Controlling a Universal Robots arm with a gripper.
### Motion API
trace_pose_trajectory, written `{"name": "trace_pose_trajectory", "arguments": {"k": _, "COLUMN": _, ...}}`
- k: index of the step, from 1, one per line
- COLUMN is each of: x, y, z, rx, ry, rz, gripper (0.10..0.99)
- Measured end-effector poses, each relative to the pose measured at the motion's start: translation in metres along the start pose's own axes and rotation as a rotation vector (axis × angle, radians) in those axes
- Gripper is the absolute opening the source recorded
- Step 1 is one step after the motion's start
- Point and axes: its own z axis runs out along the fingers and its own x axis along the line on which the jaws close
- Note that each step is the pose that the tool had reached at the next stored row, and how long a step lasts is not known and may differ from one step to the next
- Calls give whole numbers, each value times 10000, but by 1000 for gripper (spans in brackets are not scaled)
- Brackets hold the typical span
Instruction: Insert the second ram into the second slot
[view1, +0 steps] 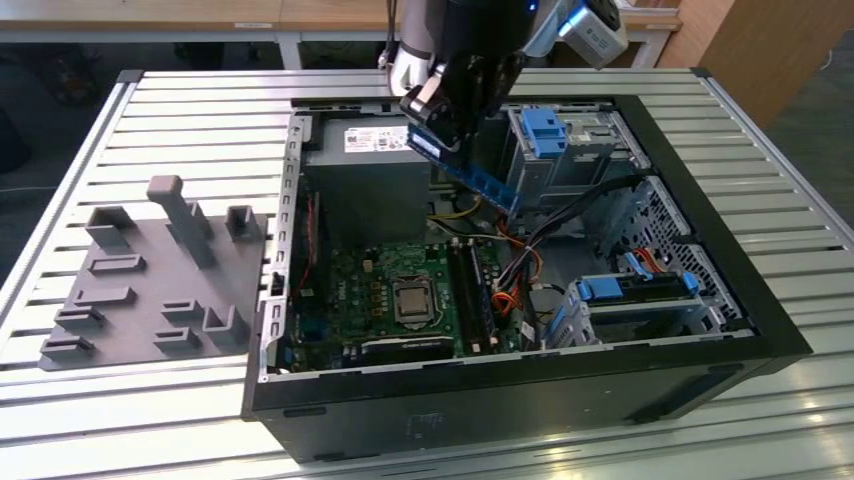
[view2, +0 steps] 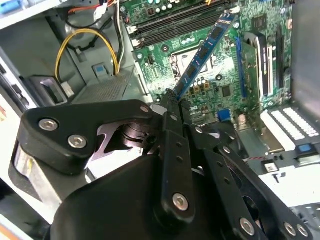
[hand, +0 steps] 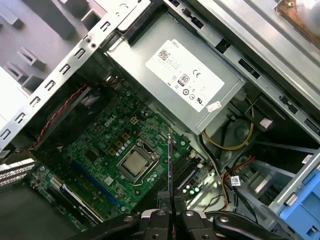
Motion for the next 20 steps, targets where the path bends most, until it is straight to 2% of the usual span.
{"name": "trace_pose_trajectory", "arguments": {"k": 10, "x": 0, "y": 0, "z": 5, "rx": 17, "ry": -39, "rz": 1437, "gripper": 137}}
{"name": "trace_pose_trajectory", "arguments": {"k": 20, "x": 0, "y": -1, "z": 26, "rx": 25, "ry": -98, "rz": 3251, "gripper": 137}}
